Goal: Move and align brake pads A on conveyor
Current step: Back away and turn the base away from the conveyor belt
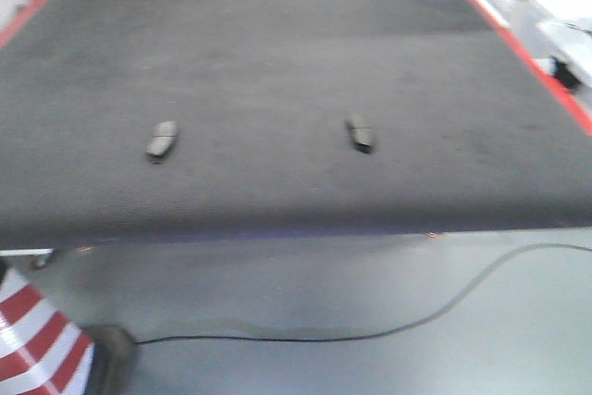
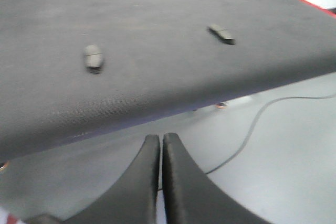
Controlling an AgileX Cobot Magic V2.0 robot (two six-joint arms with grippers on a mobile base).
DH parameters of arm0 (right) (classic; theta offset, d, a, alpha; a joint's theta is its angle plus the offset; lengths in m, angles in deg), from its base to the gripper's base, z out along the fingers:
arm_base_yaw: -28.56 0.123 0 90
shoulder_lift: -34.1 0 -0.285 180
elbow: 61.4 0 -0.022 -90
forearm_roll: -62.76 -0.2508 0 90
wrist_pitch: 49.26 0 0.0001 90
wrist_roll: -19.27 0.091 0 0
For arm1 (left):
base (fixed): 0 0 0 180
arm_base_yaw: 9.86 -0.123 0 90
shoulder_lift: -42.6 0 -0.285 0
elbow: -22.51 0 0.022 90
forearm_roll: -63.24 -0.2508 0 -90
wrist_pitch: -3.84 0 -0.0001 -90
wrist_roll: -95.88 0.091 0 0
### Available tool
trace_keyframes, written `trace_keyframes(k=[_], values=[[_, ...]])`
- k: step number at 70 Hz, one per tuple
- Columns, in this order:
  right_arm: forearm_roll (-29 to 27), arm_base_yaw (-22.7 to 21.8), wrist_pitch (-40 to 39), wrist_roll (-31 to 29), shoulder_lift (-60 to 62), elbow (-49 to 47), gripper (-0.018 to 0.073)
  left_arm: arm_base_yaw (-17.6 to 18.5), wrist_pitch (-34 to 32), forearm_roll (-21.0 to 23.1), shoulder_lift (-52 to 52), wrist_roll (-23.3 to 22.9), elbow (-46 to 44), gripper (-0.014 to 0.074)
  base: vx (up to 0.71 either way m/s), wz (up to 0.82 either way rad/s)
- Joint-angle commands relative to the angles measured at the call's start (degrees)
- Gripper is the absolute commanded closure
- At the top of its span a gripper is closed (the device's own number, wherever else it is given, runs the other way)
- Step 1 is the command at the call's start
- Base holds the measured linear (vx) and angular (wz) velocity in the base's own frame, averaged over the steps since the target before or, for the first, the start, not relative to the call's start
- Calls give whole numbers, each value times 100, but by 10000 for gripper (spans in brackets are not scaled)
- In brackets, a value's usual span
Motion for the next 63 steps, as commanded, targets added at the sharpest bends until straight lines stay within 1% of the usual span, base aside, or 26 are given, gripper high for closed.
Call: trace_keyframes(k=[1, 13, 63], values=[[55, -26, -378, 1, -28, -153, 560, 29, -386, 80, 72, -7, -108, 603, -10, -50], [55, -26, -378, 1, -28, -153, 560, 29, -386, 80, 72, -7, -108, 603, -11, -62], [55, -26, -371, 1, -28, -153, 560, 29, -386, 80, 72, -7, -108, 603, -11, -75]])
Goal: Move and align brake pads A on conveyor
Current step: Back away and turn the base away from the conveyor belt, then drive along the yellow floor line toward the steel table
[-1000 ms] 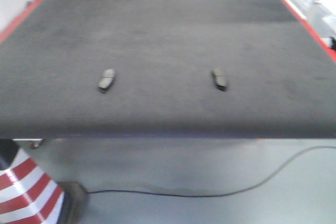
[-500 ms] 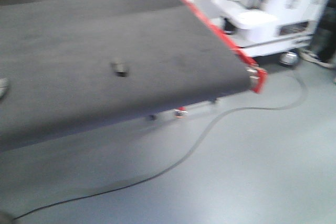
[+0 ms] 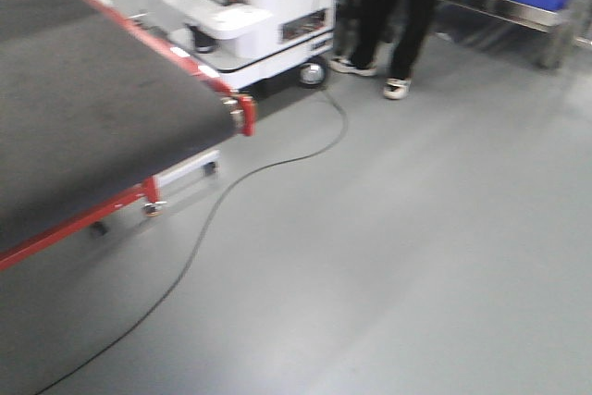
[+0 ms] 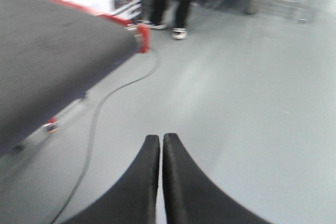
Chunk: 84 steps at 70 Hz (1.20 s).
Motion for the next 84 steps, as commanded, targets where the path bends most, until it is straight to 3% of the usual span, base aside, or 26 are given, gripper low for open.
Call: trace_keyframes(k=[1, 84], values=[[55, -26, -370, -3, -28, -153, 560, 29, -386, 80, 72, -7, -108, 603, -6, -75], [55, -26, -370, -3, -28, -153, 560, 29, -386, 80, 72, -7, -108, 603, 0, -65]])
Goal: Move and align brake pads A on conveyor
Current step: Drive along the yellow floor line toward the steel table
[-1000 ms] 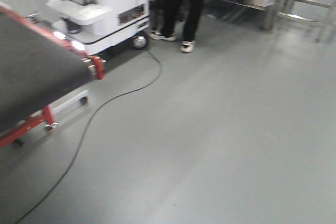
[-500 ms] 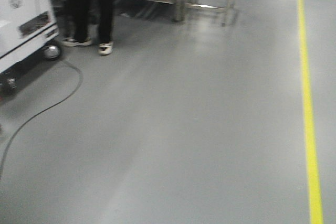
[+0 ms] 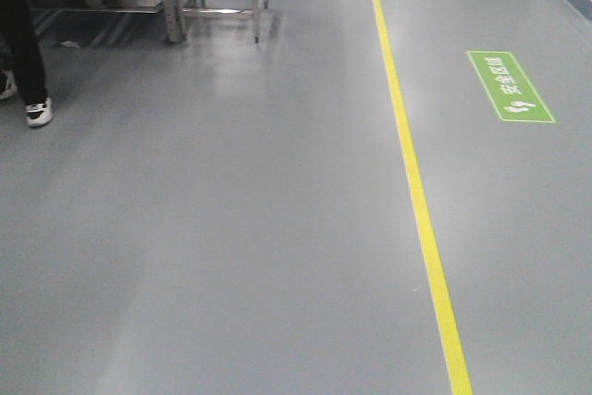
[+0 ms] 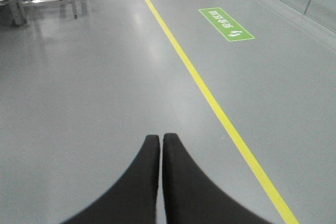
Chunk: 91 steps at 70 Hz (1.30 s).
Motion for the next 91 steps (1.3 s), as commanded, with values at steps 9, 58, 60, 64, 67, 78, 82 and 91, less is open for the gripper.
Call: trace_keyframes(k=[9, 58, 60, 64, 67, 78, 82, 91], values=[[55, -26, -377, -10, -43, -153, 560, 29, -386, 80, 72, -7, -108, 603, 9, -26], [55, -26, -377, -10, -43, -153, 560, 29, -386, 80, 72, -7, -108, 603, 26, -18], [55, -26, -377, -10, -43, -153, 560, 29, -386, 80, 72, -7, -108, 603, 43, -6], [55, -26, -377, -10, -43, -153, 560, 29, -386, 80, 72, -7, -108, 603, 44, -7], [55, -26, -377, -10, -43, -153, 560, 29, -386, 80, 72, -7, -108, 603, 46, -8], [55, -26, -377, -10, -43, -153, 560, 29, -386, 80, 72, -7, -108, 603, 47, -7], [55, -26, -377, -10, -43, -153, 560, 29, -386, 80, 72, -7, -108, 603, 48, -7], [55, -26, -377, -10, -43, -153, 560, 29, -386, 80, 72, -7, -108, 603, 47, -7]])
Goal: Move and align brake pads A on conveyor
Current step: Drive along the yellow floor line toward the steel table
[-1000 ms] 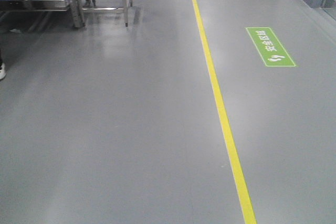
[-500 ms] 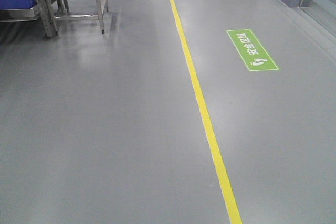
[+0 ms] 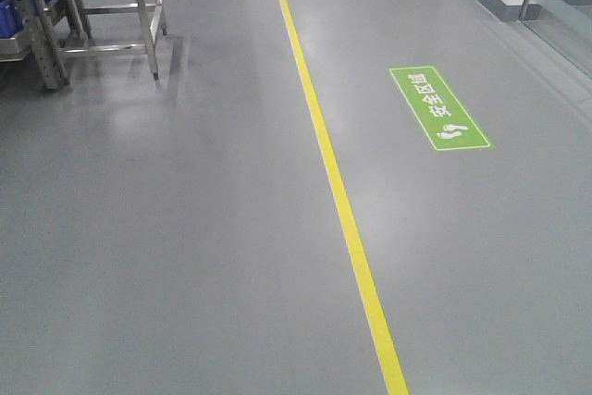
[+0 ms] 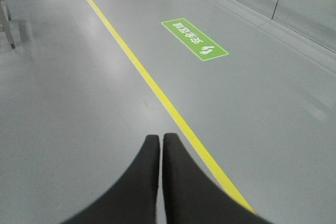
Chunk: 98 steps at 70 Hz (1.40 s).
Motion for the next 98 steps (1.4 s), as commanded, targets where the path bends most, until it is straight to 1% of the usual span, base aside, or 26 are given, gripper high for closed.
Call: trace_keyframes(k=[1, 50, 98], values=[[55, -26, -383, -17, -43, -153, 560, 29, -409, 80, 72, -7, -108, 603, 48, -7], [55, -26, -383, -17, -43, -153, 560, 29, -409, 80, 72, -7, -108, 603, 50, -7], [55, -26, -383, -17, -43, -153, 560, 29, -409, 80, 72, -7, -108, 603, 57, 3]])
